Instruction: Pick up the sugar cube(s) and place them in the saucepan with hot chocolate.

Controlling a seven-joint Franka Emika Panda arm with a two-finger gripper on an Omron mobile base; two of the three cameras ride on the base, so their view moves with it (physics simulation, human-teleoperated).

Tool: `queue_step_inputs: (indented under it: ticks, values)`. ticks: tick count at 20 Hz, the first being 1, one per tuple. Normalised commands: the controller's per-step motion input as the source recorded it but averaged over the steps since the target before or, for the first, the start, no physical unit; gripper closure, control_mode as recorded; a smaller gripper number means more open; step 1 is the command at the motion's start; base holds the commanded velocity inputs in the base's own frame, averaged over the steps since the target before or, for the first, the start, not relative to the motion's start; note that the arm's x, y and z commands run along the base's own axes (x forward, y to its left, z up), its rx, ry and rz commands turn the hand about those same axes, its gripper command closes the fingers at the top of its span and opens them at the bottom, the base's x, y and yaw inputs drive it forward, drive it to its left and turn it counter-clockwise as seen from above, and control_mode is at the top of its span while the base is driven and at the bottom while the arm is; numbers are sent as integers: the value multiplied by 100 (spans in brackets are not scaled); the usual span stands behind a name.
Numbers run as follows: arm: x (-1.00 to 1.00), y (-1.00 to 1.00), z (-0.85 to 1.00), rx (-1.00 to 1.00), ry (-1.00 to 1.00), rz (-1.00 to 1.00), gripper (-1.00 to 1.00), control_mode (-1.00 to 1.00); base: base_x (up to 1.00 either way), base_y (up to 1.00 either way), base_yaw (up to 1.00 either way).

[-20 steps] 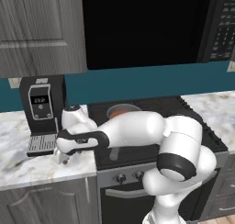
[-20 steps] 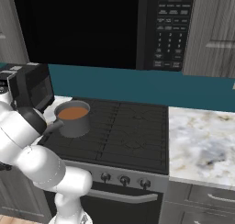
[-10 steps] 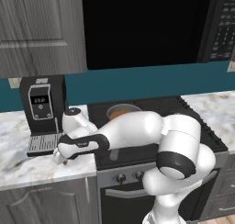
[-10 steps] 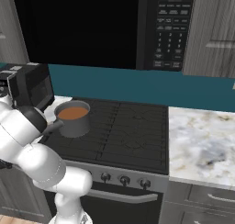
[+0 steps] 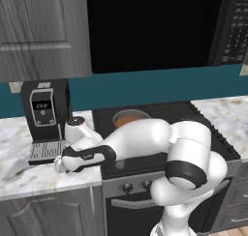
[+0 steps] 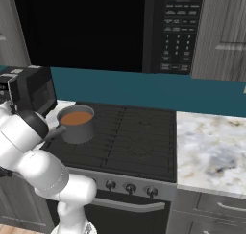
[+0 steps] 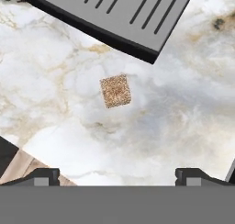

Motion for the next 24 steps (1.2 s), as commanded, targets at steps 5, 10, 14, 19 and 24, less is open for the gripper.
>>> queue_step_inputs:
  ticks: [5,10,14,19,24]
  values:
    - [27,1,0,0,0,-3,-100,-100,0,0,0]
    - [32,0,0,0,1,0,-100,-100,0,0,0]
    - [5,0,-2,0,0,0,-100,-100,0,0,0]
    - [0,6,-6,0,0,0,-100,-100,0,0,0]
    - [0,12,-4,0,0,1,-100,-100,0,0,0]
